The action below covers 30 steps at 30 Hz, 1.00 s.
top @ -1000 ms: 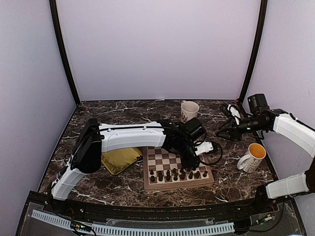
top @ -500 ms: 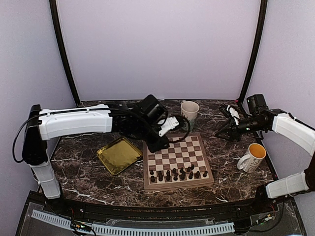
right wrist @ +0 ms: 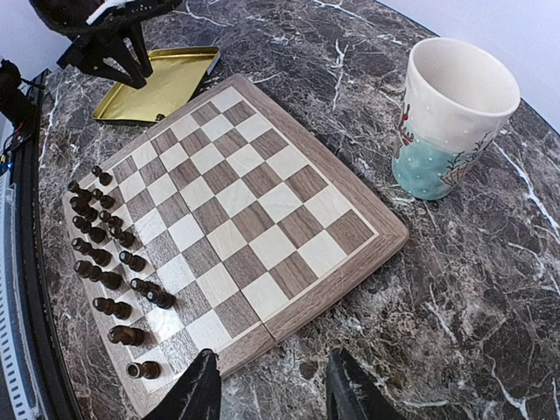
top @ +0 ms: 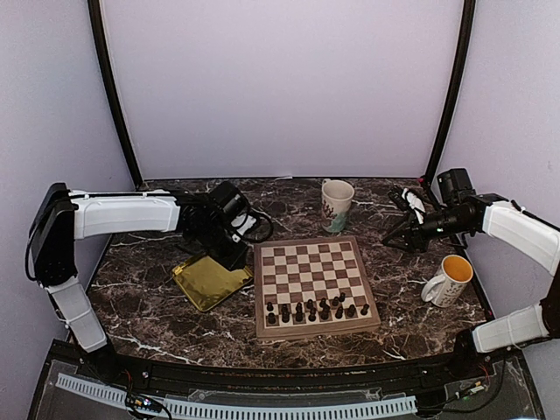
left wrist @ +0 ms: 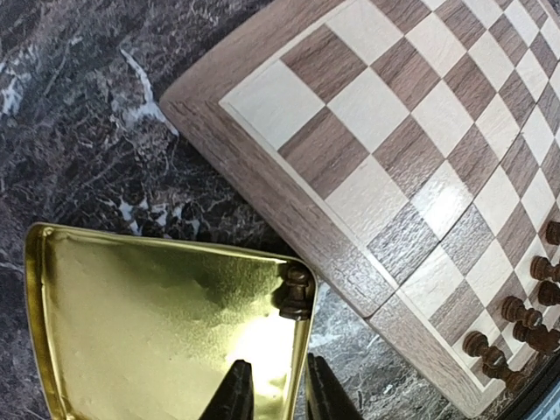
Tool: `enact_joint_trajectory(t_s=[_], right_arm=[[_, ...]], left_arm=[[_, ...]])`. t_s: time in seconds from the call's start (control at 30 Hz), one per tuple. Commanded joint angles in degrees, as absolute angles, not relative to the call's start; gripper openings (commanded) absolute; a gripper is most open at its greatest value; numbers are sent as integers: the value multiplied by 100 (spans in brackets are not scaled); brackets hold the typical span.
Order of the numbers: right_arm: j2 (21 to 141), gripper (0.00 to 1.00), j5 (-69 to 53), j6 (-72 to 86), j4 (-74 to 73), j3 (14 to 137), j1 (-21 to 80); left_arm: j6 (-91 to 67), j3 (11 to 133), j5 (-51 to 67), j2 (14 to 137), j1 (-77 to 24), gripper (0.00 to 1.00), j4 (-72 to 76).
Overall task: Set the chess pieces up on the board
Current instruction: Pick up the pawn from the storage box.
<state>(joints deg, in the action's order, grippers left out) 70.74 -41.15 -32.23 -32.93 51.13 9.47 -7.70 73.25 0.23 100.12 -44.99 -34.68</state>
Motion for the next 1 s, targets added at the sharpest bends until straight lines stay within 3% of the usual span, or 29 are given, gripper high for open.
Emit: enact_joint_trajectory(t_s=[0.0, 0.97], right_arm=[[7061, 41, -4078, -3252, -3270, 5127, 940], [7084, 41, -4026, -3314, -3295, 5107, 942]], left_arm=[[-954, 7259, 488, 10208, -4374, 22, -3651], [-730, 7727, 533, 11064, -4351, 17, -3649]])
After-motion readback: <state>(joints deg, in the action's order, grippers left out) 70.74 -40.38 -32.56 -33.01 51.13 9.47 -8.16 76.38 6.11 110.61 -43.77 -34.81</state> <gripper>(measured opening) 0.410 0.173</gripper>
